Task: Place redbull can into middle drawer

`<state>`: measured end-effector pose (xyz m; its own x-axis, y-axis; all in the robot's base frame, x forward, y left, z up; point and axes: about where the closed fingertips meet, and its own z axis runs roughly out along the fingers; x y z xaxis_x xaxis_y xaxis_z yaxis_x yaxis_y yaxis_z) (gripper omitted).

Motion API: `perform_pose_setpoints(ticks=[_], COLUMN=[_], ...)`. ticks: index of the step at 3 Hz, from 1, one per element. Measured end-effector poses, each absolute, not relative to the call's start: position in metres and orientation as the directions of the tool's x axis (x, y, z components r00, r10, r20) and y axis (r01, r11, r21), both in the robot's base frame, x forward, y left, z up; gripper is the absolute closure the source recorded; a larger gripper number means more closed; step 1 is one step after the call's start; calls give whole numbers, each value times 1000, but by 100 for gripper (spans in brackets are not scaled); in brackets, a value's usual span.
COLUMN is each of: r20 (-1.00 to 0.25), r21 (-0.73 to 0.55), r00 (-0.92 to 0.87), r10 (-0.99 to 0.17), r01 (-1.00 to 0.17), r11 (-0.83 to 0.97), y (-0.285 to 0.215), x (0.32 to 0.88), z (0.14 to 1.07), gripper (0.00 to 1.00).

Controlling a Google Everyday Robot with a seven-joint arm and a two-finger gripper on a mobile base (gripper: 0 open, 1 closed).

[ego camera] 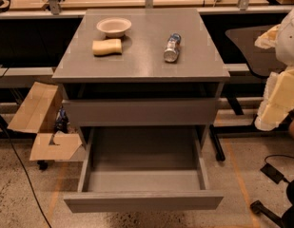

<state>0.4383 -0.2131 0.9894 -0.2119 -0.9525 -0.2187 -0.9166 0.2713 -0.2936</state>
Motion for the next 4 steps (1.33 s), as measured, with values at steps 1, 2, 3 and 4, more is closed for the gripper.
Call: perform_pose_setpoints(ticks=[1,2,3,4], r20=[-219,-248,-253,-260], r21=[-294,-314,-319,-316], r00=[-212,-240,-242,-249], r10=[-952,-939,-937,-933], r01=[-917,-897,-893,-891], r11=[271,312,317,326], y=[-213,-208,-207,-207], x=[438,445,446,446], z=[989,987,987,987], gripper=[0,0,0,0])
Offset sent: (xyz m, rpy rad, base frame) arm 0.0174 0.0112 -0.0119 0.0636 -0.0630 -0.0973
